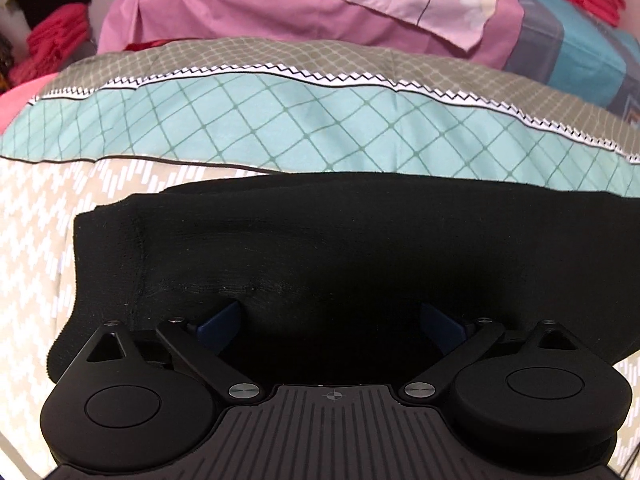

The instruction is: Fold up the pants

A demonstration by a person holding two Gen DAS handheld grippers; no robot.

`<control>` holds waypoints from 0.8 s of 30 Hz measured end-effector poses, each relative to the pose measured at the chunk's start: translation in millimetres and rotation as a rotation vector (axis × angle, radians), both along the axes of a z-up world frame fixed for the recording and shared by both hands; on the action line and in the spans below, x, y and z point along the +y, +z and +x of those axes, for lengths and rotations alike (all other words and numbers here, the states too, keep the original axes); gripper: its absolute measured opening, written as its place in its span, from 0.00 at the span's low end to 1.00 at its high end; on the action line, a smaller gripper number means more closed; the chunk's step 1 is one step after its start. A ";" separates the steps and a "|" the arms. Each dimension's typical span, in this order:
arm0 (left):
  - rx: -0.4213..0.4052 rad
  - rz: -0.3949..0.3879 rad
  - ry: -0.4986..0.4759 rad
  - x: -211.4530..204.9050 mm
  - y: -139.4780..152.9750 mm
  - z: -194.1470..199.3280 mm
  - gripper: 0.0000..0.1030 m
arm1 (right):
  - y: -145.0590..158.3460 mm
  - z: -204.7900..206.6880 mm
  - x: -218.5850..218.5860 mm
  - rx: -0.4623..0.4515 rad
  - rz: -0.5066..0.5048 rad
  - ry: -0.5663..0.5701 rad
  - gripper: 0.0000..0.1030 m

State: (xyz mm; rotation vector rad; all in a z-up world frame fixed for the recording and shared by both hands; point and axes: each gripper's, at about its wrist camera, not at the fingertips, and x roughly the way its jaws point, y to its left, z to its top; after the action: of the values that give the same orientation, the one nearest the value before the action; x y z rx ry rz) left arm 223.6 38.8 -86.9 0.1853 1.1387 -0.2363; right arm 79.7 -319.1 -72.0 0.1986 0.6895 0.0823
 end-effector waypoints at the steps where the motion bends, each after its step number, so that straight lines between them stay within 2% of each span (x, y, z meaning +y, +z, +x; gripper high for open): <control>1: 0.004 0.002 0.004 0.1 -0.6 0.4 1.00 | -9.5 -9.0 -25.9 0.036 0.004 -0.095 0.58; 2: 0.008 0.001 0.009 -0.1 -1.1 0.8 1.00 | -16.5 -21.0 -55.0 0.041 0.046 -0.189 0.20; 3: 0.011 0.005 0.011 -0.9 -1.5 1.9 1.00 | -18.3 -35.0 -82.8 0.022 0.147 -0.263 0.01; 4: 0.015 0.012 0.007 -1.7 -1.7 2.6 1.00 | -16.4 -45.6 -101.3 0.050 0.194 -0.386 0.01; 5: 0.019 0.017 0.000 -2.0 -1.3 3.7 1.00 | -10.3 -59.3 -111.3 0.035 0.213 -0.473 0.07; 6: 0.030 0.019 -0.008 -1.7 -0.5 5.6 1.00 | -1.8 -72.5 -109.8 0.005 0.190 -0.512 0.31; 7: 0.041 0.015 -0.015 -0.7 2.4 6.7 1.00 | 5.8 -82.7 -101.0 -0.015 0.155 -0.504 0.39; 8: 0.043 0.003 -0.019 0.9 7.9 6.6 1.00 | 12.4 -92.1 -86.7 -0.036 0.153 -0.438 0.42; 10: 0.033 -0.101 -0.049 5.8 23.0 4.8 1.00 | 18.6 -103.9 -42.3 -0.042 0.257 -0.196 0.43; 11: 0.026 -0.167 -0.072 7.5 29.5 4.7 1.00 | 17.3 -104.8 -14.9 -0.019 0.299 -0.067 0.47; 13: 0.029 -0.239 -0.109 4.8 33.2 9.9 1.00 | 8.7 -100.0 47.9 0.028 0.299 0.149 0.49; 14: 0.036 -0.245 -0.129 0.9 29.4 14.2 1.00 | 2.0 -94.4 79.5 0.050 0.274 0.231 0.49; 16: 0.068 -0.201 -0.148 -6.3 10.9 26.3 1.00 | -12.6 -79.5 127.6 0.070 0.247 0.336 0.49; 19: 0.055 -0.230 -0.184 -5.4 0.6 30.2 1.00 | -33.7 -52.0 167.7 0.070 0.221 0.385 0.49; 22: 0.068 -0.273 -0.201 3.1 0.3 33.9 1.00 | -44.0 -24.1 170.2 0.023 0.170 0.275 0.51; 24: 0.080 -0.319 -0.215 11.1 0.0 36.0 1.00 | -43.9 -10.9 154.7 -0.055 0.272 0.223 0.53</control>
State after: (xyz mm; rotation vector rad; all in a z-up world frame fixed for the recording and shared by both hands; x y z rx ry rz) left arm 259.6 49.9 -86.9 0.0147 1.1440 -0.6158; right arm 68.8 -164.3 -115.8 0.3789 0.6423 0.3948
